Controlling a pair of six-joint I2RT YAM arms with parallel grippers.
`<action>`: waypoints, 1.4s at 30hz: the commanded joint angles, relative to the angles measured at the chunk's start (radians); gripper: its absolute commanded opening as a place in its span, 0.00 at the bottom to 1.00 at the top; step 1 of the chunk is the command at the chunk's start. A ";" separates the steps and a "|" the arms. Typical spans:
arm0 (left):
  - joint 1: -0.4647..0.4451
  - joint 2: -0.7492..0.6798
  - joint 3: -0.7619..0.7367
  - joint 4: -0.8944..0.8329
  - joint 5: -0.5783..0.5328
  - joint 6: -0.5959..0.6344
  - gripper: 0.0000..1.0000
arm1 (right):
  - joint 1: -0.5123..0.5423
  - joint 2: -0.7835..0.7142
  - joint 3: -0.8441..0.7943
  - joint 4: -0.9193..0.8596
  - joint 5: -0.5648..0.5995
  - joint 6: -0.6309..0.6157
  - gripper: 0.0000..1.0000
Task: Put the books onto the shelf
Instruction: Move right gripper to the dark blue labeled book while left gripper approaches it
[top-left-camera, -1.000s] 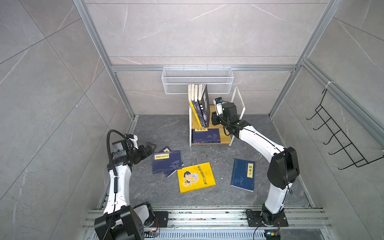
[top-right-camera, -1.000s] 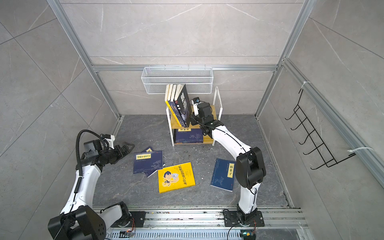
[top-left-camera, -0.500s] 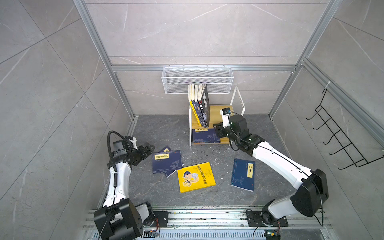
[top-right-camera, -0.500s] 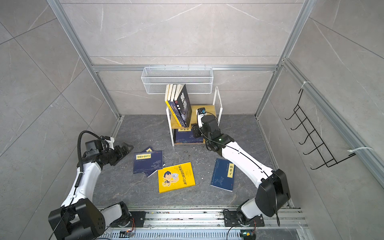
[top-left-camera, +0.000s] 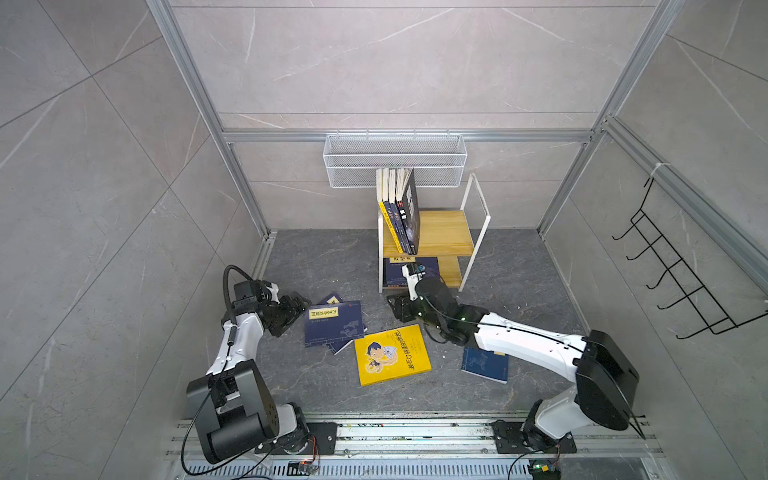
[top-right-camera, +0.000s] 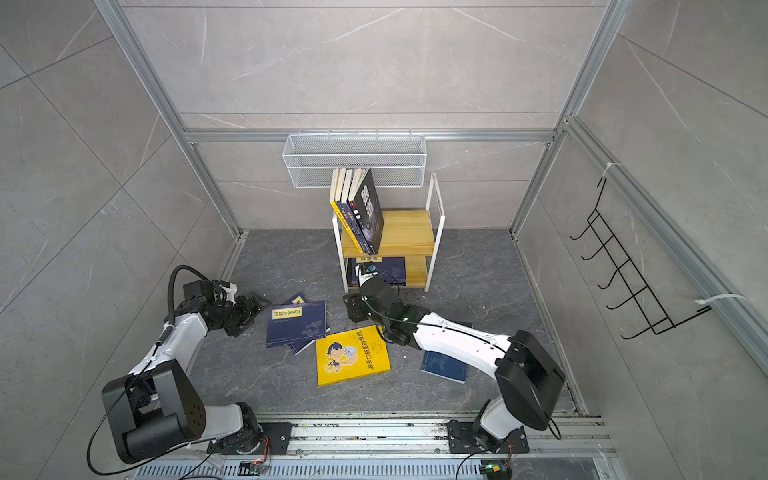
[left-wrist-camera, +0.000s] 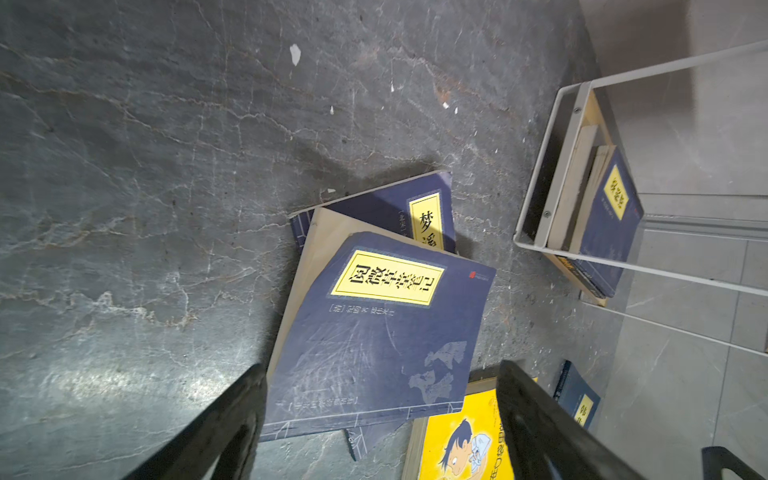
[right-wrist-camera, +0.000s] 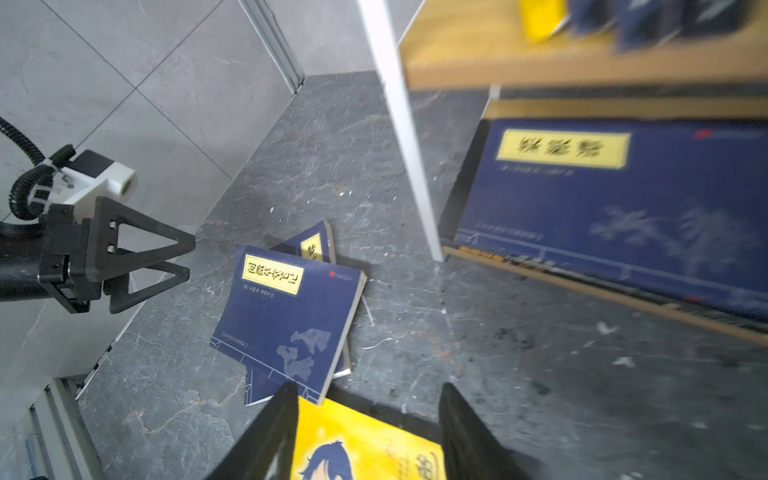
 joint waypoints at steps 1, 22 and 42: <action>0.008 0.036 -0.008 0.026 0.011 0.005 0.84 | 0.047 0.120 0.027 0.083 0.018 0.091 0.53; 0.003 0.295 0.001 0.040 0.091 -0.024 0.69 | 0.062 0.584 0.391 -0.005 -0.062 0.209 0.56; -0.051 0.301 -0.006 0.050 0.111 -0.035 0.39 | -0.013 0.677 0.326 0.289 -0.261 0.406 0.54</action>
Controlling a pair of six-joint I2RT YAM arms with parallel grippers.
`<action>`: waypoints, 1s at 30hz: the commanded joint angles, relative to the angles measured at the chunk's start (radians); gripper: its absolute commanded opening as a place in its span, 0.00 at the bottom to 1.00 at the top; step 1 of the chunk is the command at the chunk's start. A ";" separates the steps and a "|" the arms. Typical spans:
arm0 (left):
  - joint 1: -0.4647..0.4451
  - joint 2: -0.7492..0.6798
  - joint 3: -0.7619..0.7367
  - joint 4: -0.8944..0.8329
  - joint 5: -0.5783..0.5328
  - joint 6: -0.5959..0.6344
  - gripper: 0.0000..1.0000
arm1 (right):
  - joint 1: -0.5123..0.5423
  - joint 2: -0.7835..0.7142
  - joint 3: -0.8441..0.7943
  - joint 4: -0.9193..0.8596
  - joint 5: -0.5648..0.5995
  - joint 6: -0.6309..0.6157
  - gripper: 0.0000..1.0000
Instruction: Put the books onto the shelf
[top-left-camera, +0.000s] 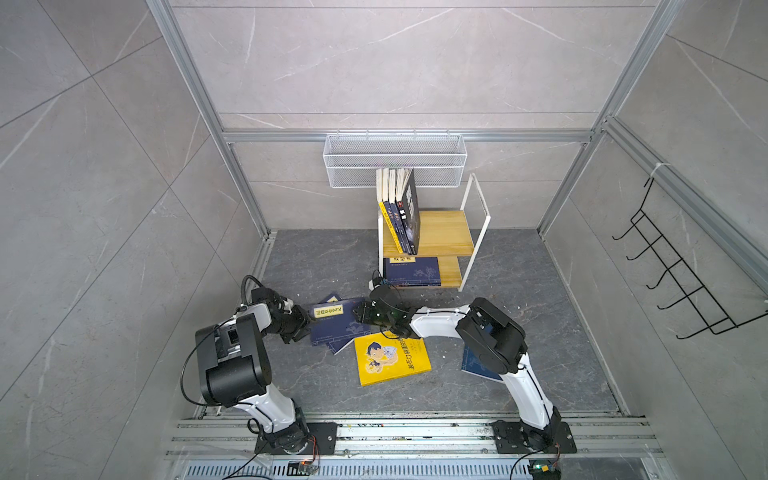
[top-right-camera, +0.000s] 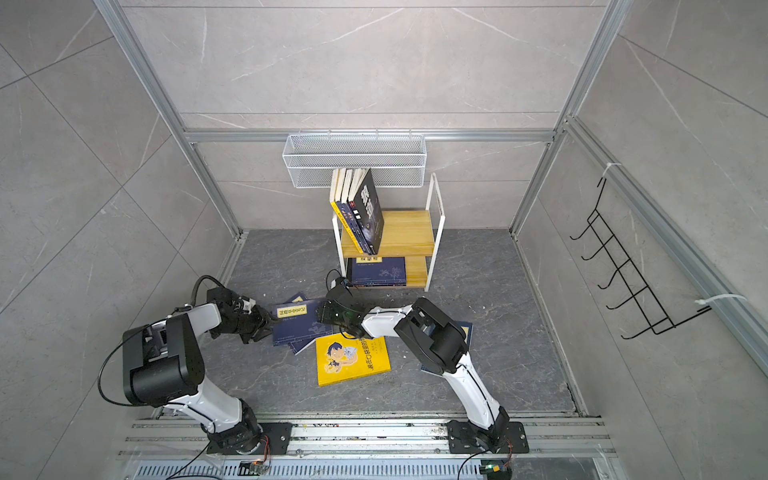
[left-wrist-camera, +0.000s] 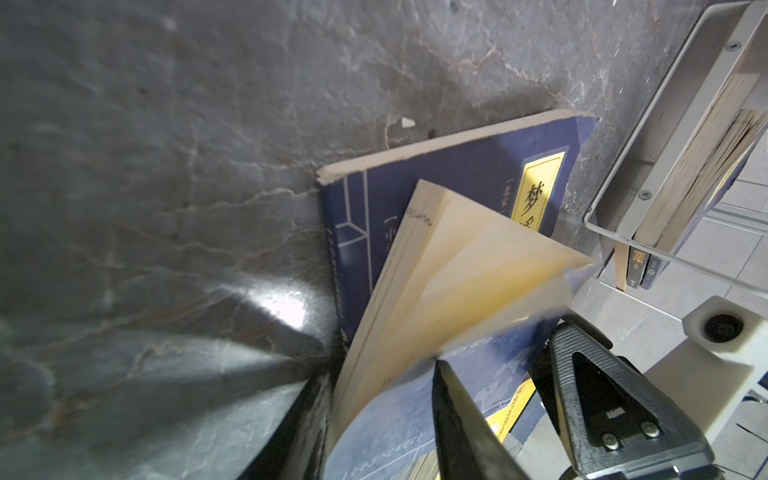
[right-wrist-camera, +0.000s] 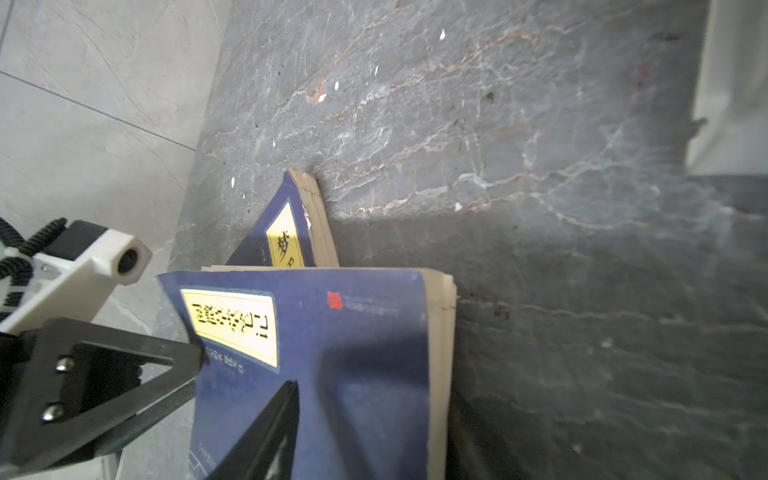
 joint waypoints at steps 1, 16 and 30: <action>-0.009 0.008 0.001 0.008 0.038 -0.004 0.39 | -0.006 0.023 -0.026 0.072 -0.068 0.043 0.53; -0.012 -0.011 -0.005 0.019 0.047 -0.004 0.33 | -0.012 -0.144 -0.180 0.290 -0.097 0.063 0.38; -0.014 -0.034 -0.009 0.024 0.057 -0.013 0.27 | 0.024 -0.111 -0.150 0.337 -0.134 0.123 0.28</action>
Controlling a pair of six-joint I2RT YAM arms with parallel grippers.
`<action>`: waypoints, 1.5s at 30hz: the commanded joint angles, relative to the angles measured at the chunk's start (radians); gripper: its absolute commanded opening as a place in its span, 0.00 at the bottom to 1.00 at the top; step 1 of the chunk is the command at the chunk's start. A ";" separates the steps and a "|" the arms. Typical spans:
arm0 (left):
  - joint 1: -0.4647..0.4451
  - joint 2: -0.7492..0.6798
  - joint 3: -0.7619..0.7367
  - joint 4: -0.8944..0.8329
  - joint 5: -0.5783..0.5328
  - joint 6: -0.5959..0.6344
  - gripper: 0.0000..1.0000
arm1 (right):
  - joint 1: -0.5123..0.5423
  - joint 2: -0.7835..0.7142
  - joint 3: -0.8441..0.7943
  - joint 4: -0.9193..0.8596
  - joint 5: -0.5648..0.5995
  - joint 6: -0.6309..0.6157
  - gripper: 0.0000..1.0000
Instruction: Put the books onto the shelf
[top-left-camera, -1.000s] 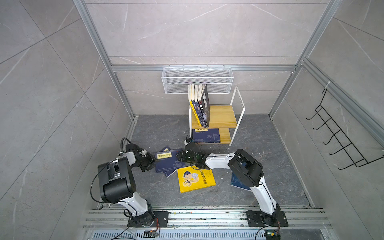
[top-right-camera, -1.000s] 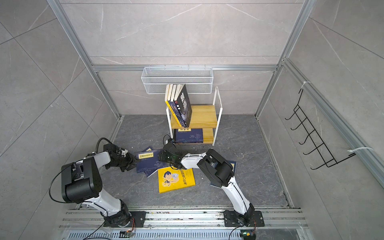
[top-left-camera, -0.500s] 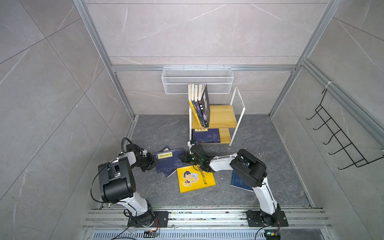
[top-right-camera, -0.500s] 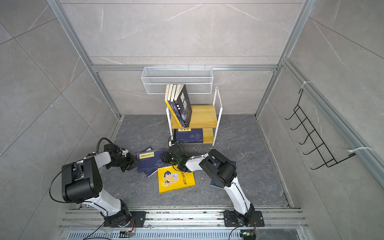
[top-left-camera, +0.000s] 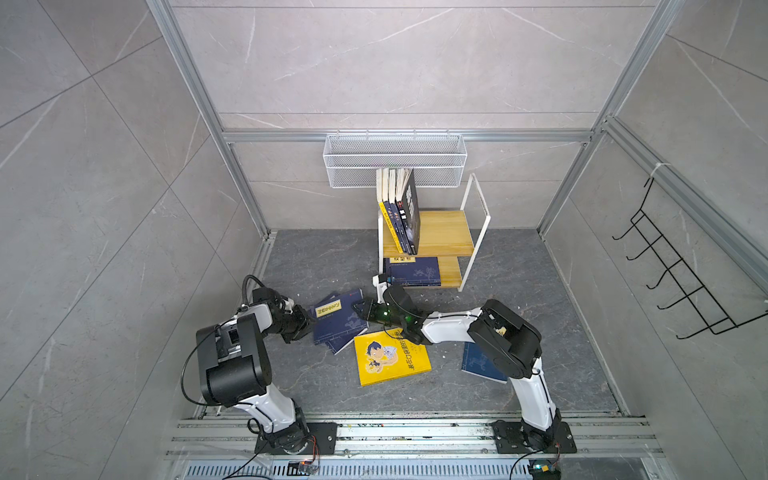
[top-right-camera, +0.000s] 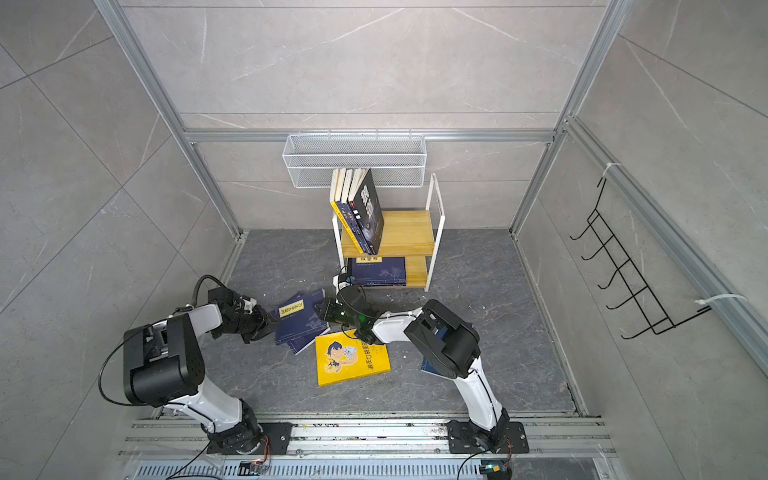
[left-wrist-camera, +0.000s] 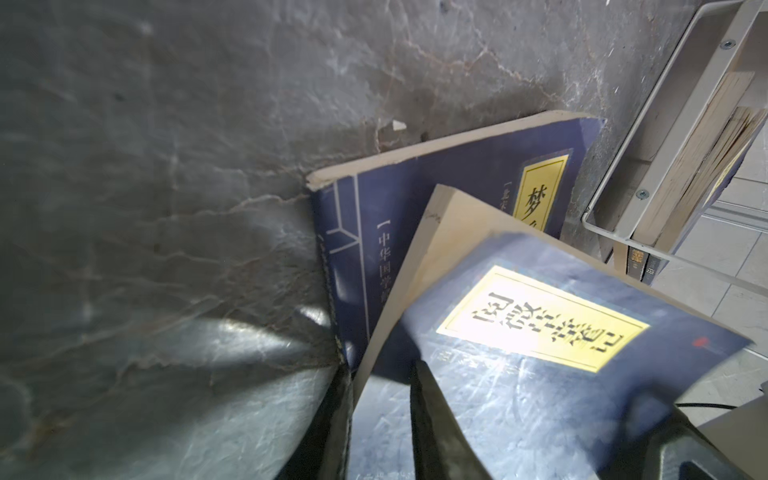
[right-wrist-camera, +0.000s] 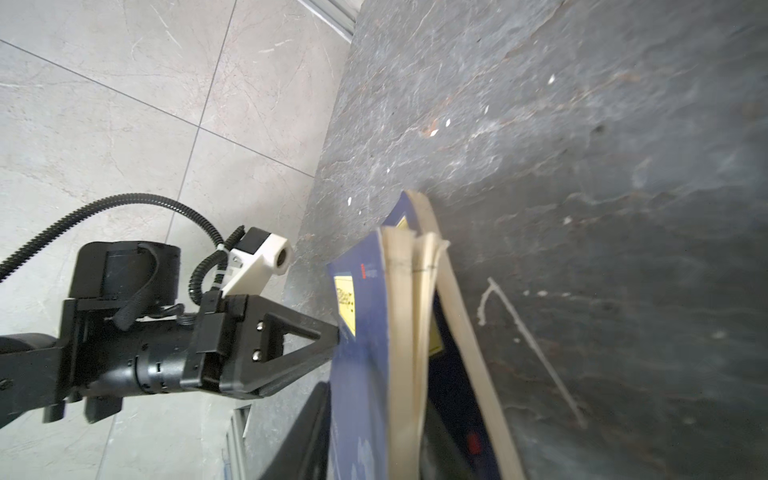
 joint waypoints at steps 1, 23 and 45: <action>-0.005 -0.041 -0.006 0.002 0.052 -0.009 0.27 | 0.021 -0.004 0.015 0.034 -0.014 0.016 0.25; -0.002 -0.543 -0.156 0.234 0.204 0.012 0.66 | 0.002 -0.321 -0.411 0.381 0.123 0.230 0.01; -0.101 -0.508 -0.176 0.373 0.450 -0.011 0.81 | -0.012 -0.246 -0.483 0.736 0.104 0.420 0.04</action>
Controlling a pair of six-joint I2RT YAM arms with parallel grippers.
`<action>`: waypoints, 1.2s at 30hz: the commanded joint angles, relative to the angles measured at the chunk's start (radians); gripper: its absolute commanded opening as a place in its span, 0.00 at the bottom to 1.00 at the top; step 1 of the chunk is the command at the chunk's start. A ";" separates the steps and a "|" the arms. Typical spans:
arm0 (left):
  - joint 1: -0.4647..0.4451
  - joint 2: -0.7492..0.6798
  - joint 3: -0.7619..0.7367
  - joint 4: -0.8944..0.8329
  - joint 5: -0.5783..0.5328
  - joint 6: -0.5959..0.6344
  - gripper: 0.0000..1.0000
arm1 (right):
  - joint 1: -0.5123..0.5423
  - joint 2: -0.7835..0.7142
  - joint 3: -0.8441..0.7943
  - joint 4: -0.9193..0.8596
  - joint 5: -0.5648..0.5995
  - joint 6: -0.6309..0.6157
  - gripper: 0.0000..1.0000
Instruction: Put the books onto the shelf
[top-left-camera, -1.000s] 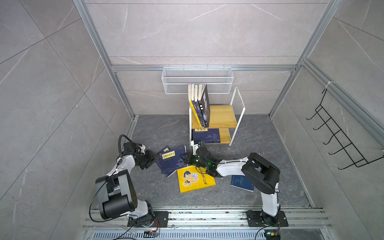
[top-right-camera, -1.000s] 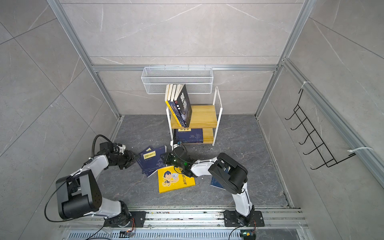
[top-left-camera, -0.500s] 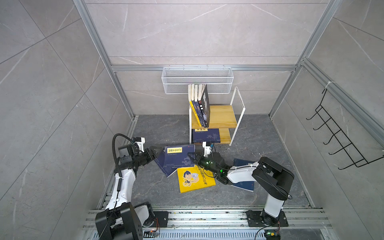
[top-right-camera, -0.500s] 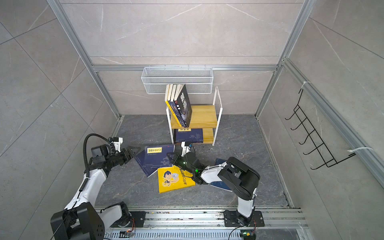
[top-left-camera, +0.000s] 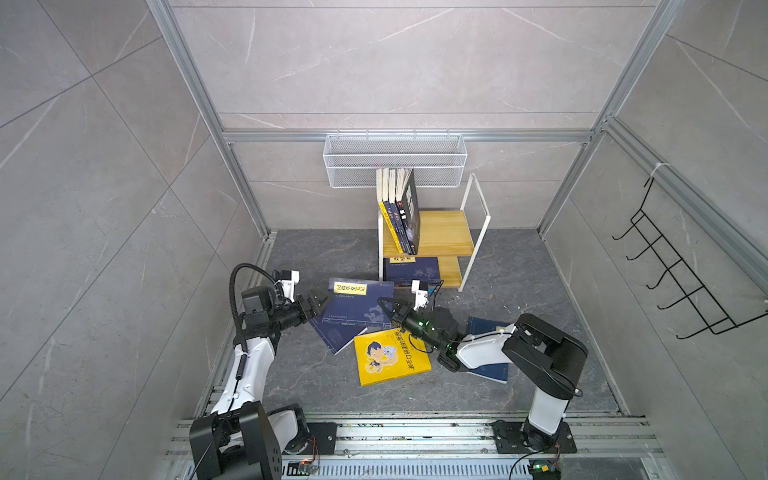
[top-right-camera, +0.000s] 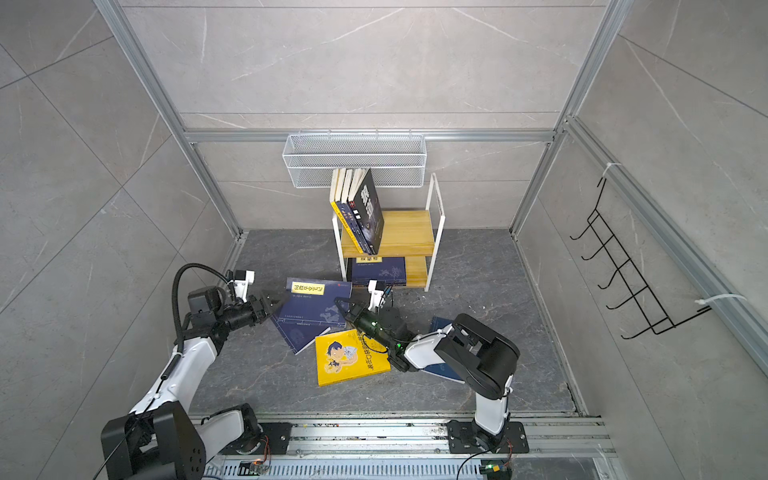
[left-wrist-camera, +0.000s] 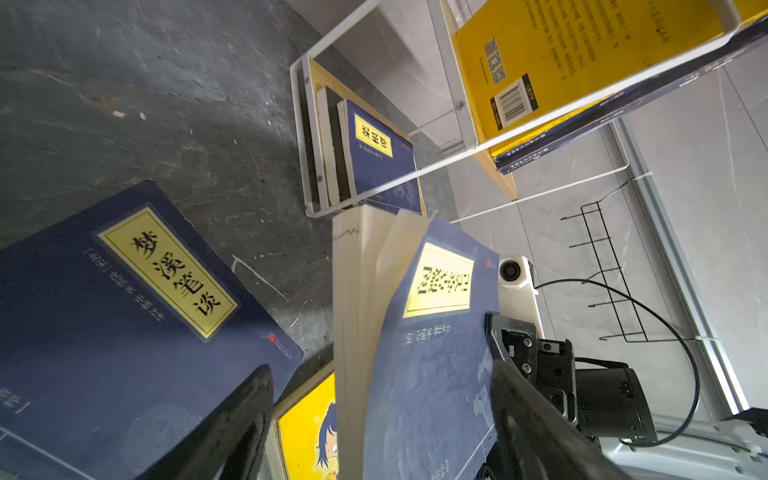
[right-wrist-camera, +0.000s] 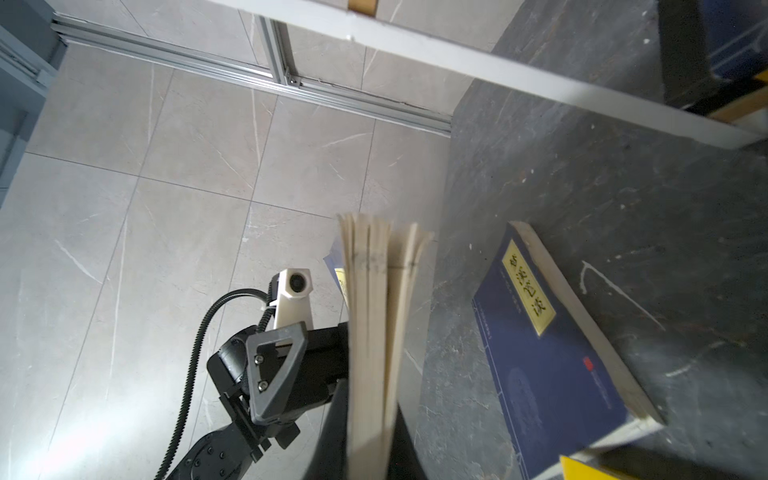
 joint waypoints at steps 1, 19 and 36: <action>-0.048 0.009 0.009 0.030 0.064 0.048 0.80 | -0.002 0.041 0.026 0.100 -0.025 0.041 0.04; -0.060 0.008 0.036 -0.005 0.010 -0.029 0.00 | -0.018 -0.060 -0.081 -0.041 0.065 -0.098 0.41; -0.046 0.008 0.035 0.024 -0.012 -0.174 0.00 | 0.095 -0.449 -0.012 -0.760 0.387 -0.828 0.54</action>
